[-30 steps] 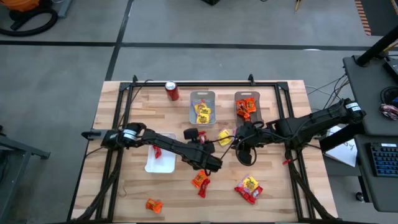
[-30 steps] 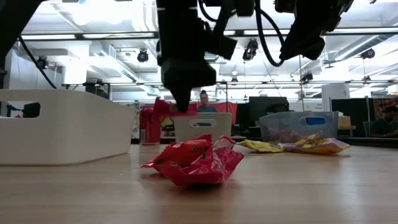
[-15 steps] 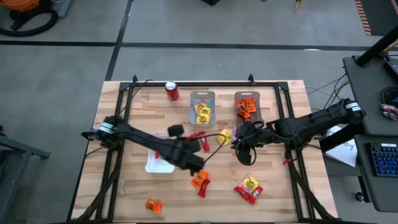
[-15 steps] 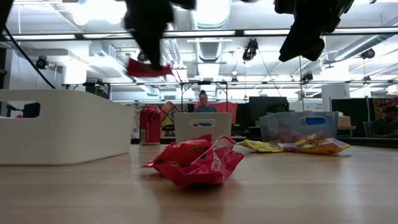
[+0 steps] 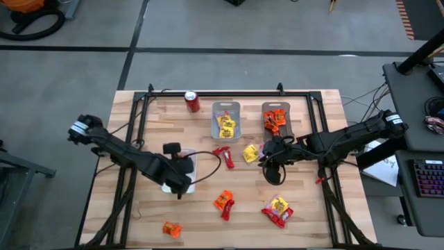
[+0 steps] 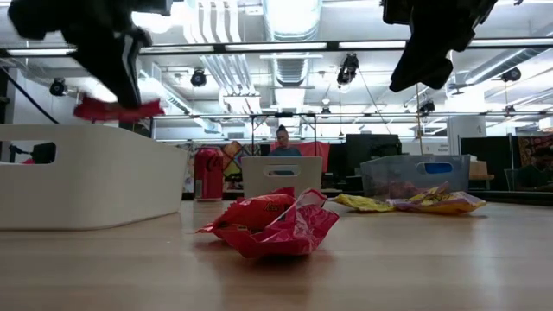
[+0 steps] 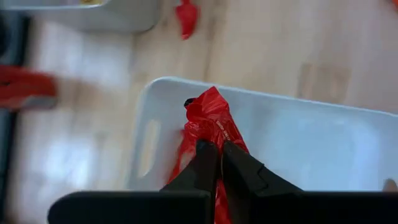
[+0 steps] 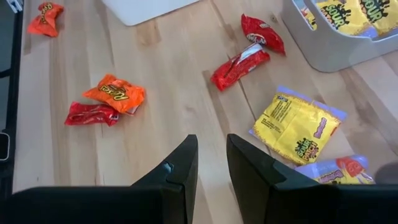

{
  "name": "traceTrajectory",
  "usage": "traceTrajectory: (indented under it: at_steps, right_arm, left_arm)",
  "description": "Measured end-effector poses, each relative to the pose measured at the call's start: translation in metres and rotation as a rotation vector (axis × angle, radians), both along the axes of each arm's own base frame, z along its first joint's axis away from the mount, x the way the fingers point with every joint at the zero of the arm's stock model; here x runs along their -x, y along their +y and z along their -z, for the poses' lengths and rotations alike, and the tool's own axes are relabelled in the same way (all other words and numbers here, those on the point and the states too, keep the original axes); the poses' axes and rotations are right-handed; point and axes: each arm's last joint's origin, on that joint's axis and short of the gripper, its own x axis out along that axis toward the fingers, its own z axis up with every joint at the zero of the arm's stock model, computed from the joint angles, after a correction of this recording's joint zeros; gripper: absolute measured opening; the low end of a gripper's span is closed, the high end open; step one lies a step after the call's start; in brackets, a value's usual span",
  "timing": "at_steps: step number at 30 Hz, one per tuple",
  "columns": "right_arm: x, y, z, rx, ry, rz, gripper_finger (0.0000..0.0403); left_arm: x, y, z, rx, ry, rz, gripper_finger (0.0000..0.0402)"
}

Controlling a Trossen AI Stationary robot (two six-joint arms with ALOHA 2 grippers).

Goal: Sort candy
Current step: Put the red candy into the white bin, then put the yellow candy into the gray bin

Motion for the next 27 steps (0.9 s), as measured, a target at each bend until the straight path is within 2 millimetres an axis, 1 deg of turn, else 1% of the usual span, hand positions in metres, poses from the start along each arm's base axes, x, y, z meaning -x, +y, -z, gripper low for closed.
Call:
traceTrajectory:
  at_steps: [2,5,8,12,16,19,23,27]
  right_arm:
    - [0.0,0.0,0.0,0.0,0.0,0.0,0.0079]
    - [0.0,0.0,0.0,-0.001,-0.001,0.001,0.0079]
    - [0.0,0.0,0.0,-0.001,-0.001,0.001,0.0079]
    - [0.0,0.0,0.0,-0.001,-0.001,0.001,0.0079]
    - [0.0,0.0,0.0,-0.004,-0.001,0.003,0.0079]
    - [0.0,0.0,0.0,-0.019,-0.001,0.018,0.0079]
    - [0.0,0.0,0.0,-0.073,0.001,0.07,0.0079]
    - [0.001,0.003,0.0,-0.108,0.004,0.095,0.0079]
  left_arm:
    - [0.002,0.002,0.012,0.011,-0.029,0.044,0.0]
    - [0.006,0.005,0.02,0.009,-0.034,0.051,0.0004]
    - [0.008,0.008,0.026,-0.003,-0.002,0.035,0.0019]
    - [0.007,0.008,0.027,-0.007,0.006,0.031,0.0044]
    - [0.009,0.01,0.027,-0.017,0.029,0.03,0.007]
    - [0.007,0.009,0.022,-0.014,0.022,0.03,0.0083]
    - [0.002,0.005,0.012,0.002,-0.019,0.033,0.0089]
    - [-0.003,-0.001,0.005,-0.019,-0.103,0.064,0.0086]
